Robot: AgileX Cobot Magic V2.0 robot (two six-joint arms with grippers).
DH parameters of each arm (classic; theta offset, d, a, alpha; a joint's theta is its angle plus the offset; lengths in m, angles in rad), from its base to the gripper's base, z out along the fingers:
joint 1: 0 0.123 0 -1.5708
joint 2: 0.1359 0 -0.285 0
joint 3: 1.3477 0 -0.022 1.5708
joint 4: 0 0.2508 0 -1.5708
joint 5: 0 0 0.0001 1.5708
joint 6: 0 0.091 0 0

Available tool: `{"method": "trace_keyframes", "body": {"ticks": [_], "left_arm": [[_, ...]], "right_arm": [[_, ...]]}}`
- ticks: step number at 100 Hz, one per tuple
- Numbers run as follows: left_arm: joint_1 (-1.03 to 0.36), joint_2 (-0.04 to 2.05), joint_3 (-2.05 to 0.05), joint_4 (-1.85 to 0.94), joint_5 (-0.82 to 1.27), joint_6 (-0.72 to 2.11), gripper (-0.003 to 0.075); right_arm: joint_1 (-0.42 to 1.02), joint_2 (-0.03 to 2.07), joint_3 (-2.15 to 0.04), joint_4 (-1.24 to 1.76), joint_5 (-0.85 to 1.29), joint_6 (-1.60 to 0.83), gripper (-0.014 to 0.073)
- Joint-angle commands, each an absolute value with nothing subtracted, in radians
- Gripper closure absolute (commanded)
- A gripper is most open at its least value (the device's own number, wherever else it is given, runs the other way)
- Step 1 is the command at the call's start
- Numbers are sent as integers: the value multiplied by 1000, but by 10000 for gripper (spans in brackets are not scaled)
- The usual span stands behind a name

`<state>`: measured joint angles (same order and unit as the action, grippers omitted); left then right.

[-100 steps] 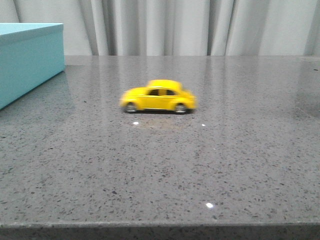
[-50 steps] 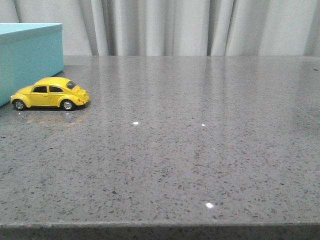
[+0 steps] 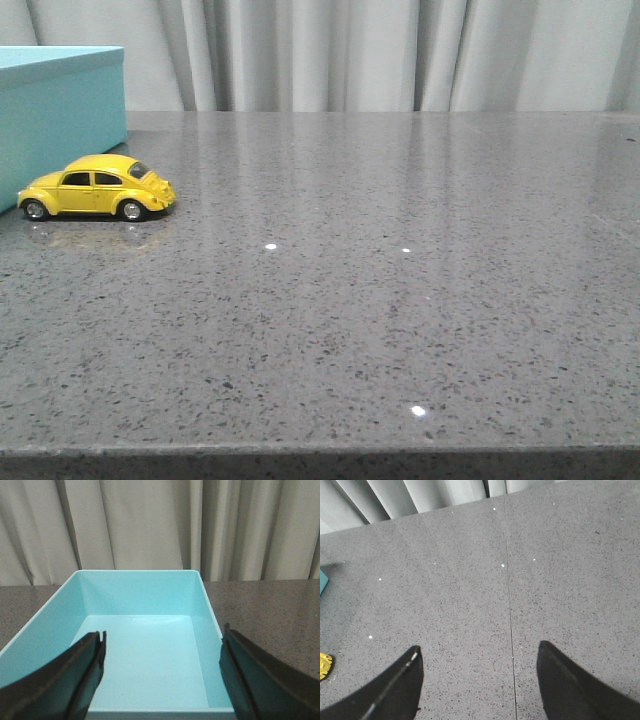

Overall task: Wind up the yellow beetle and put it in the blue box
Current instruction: 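Lower the left gripper onto the beetle beside the blue box, then grasp the beetle with the left gripper and lift it over the box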

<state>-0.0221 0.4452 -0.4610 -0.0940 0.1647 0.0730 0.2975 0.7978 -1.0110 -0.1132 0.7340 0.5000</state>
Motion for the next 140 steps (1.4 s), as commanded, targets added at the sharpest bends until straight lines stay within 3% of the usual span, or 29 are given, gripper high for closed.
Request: {"method": "trace_keyframes", "body": {"ticks": [1, 24, 79, 108, 140], "left_arm": [[-28, 482, -536, -101, 144, 66, 247], [-88, 624, -683, -101, 285, 161, 247], [-430, 1156, -1079, -101, 561, 571, 247], [-446, 1420, -1349, -76, 936, 865, 247], [-446, 1585, -1459, 61, 1005, 889, 247]], "right_arm": [[294, 784, -1036, -125, 659, 488, 107], [294, 784, -1036, -122, 659, 488, 107], [294, 784, -1036, -113, 627, 488, 107], [294, 784, -1036, -102, 591, 488, 107], [294, 784, -1036, -92, 566, 488, 107]]}}
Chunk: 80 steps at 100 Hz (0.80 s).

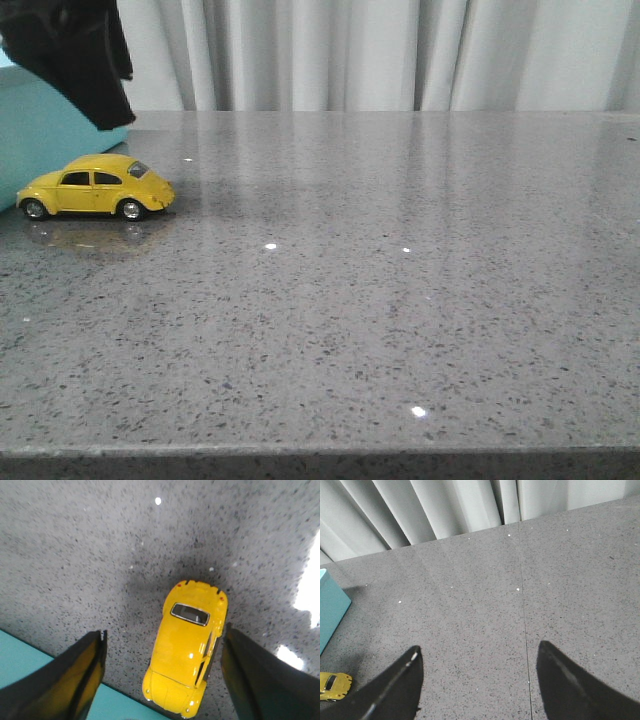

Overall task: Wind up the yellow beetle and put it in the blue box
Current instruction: 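Grasp the beetle with the left gripper and lift it over the box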

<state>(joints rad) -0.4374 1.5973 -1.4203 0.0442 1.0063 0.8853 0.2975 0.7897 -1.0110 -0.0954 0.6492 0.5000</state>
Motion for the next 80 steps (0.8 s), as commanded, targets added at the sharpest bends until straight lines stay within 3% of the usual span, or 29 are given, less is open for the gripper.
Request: {"method": "trace_keyframes", "body": {"ticks": [1, 61, 80], "left_arm": [[-446, 1588, -1459, 64, 1008, 889, 247], [-446, 1695, -1459, 101, 1019, 913, 250], [-446, 1695, -1459, 101, 1026, 913, 381]], "right_arm": [[294, 784, -1036, -92, 566, 488, 107], [294, 784, -1036, -90, 564, 488, 107], [294, 784, -1036, -90, 559, 488, 107]]}}
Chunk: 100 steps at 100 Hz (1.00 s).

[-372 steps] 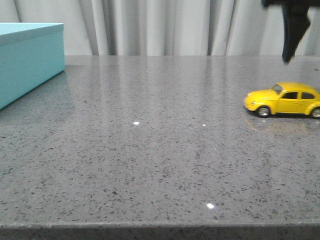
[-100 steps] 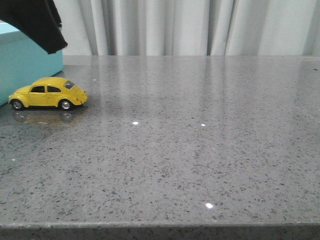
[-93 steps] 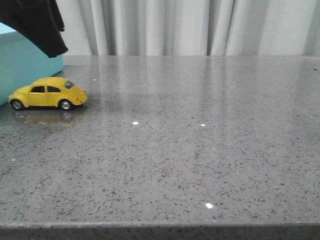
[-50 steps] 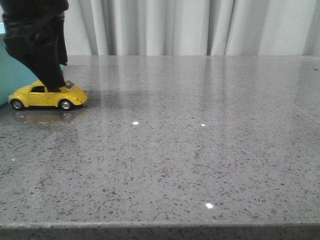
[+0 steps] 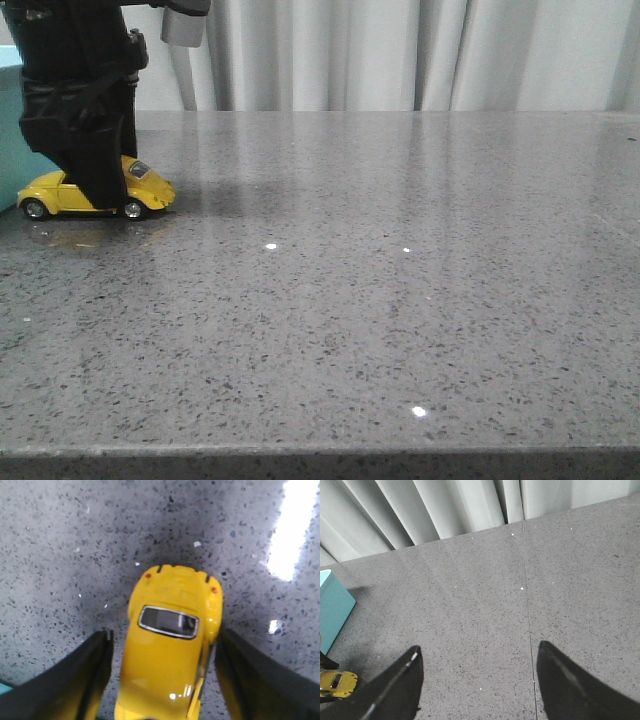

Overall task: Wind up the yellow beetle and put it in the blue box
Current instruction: 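Grasp the beetle with the left gripper and lift it over the box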

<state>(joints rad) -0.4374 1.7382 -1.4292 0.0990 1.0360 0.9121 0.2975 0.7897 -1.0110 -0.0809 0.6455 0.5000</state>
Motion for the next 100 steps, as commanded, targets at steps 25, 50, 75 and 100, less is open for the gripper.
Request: {"method": "trace_keyframes", "body": {"ticks": [25, 50, 75, 100], "left_arm": [[-446, 1695, -1459, 101, 1026, 913, 482], [-446, 1677, -1521, 100, 1030, 907, 482], [-425, 1617, -1752, 107, 1025, 705, 481], [-258, 1540, -1871, 107, 1018, 331, 481]], "right_arm": [[294, 784, -1036, -90, 559, 488, 107], [294, 784, -1036, -90, 559, 488, 107], [294, 784, -1036, -90, 559, 488, 107], [294, 784, -1036, -89, 561, 488, 107]]}}
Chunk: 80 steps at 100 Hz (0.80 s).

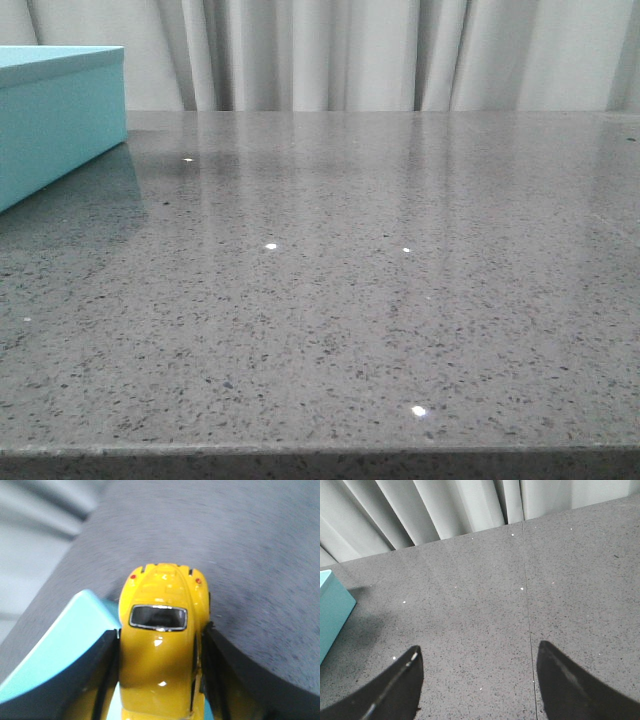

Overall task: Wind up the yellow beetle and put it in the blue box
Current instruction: 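Grasp the beetle with the left gripper and lift it over the box, then lower the beetle into the blue box and open the left gripper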

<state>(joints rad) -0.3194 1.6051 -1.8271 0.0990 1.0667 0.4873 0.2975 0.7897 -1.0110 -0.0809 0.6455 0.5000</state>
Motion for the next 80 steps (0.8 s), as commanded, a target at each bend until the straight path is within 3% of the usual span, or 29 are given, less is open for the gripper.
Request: {"method": "trace_keyframes", "body": {"ticks": [1, 15, 37, 80], "left_arm": [[-251, 1537, -1871, 107, 1018, 306, 481], [-102, 1523, -1871, 107, 1061, 135, 481], [54, 1527, -1817, 52, 1130, 110, 481], [83, 1662, -1713, 32, 1110, 110, 478]], "right_arm": [[294, 784, -1036, -89, 561, 488, 107], [294, 784, -1036, -83, 561, 488, 107], [294, 784, -1036, -82, 560, 488, 107], [294, 784, -1036, -82, 558, 488, 107]]}}
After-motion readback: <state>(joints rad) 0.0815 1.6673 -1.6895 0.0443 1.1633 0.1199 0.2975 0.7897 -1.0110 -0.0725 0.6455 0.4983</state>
